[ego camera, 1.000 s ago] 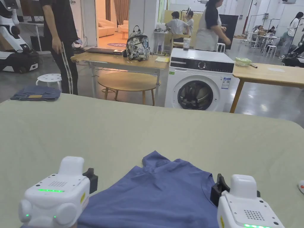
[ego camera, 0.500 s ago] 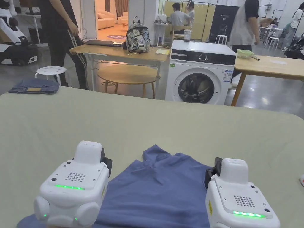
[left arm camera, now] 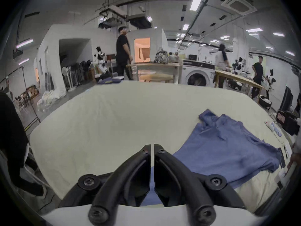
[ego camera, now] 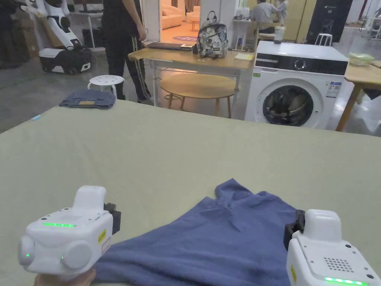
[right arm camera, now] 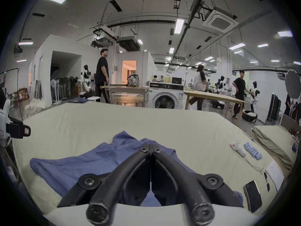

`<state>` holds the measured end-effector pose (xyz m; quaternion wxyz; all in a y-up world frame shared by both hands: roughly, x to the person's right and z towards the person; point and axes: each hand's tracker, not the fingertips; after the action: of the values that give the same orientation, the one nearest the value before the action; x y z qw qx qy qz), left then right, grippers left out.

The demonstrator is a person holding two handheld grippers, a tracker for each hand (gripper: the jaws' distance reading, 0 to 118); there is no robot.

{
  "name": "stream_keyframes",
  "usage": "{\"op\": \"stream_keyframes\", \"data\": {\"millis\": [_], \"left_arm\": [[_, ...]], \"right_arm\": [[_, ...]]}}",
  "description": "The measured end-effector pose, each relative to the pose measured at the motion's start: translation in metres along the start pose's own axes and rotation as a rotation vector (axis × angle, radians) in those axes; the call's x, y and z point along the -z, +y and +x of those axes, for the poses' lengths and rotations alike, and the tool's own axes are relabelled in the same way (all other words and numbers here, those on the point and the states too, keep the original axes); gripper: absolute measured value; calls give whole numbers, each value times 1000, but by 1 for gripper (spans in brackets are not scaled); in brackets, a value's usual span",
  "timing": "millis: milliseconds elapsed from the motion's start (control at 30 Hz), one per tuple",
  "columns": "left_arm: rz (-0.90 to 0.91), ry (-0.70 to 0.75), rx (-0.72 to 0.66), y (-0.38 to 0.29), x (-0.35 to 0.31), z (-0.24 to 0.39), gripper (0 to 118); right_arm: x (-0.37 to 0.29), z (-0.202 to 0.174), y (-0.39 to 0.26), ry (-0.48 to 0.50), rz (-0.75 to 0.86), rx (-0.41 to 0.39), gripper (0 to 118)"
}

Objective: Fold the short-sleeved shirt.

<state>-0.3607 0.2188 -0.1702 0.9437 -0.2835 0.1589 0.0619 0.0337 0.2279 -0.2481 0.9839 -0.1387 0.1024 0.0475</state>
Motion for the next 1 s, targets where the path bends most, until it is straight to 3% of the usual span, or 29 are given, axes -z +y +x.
{"op": "stream_keyframes", "data": {"millis": [167, 200, 333, 367, 667, 833, 900, 1000], "left_arm": [[-183, -27, -197, -3, 11, -52, 4], [-206, -19, -227, -5, 15, -59, 12], [-351, -32, -301, -12, 32, -78, 64], [-366, -19, -301, -14, 35, -79, 72], [-508, 154, -298, -29, 61, -75, 74], [-545, 209, -198, -37, 69, -61, 74], [-540, 227, -183, -37, 68, -52, 69], [-537, 222, -164, -37, 75, -50, 51]], "right_arm": [[12, -5, -11, 26, -49, -16, 0], [15, -6, -13, 38, -62, -13, 0], [23, -11, -19, 51, -89, -18, 0], [26, -13, -22, 54, -94, -20, 0], [31, -19, -31, 68, -132, -37, 0], [34, -19, -38, 69, -149, -34, 0], [34, -20, -38, 69, -153, -35, 0], [36, -21, -40, 72, -162, -35, 0]]}}
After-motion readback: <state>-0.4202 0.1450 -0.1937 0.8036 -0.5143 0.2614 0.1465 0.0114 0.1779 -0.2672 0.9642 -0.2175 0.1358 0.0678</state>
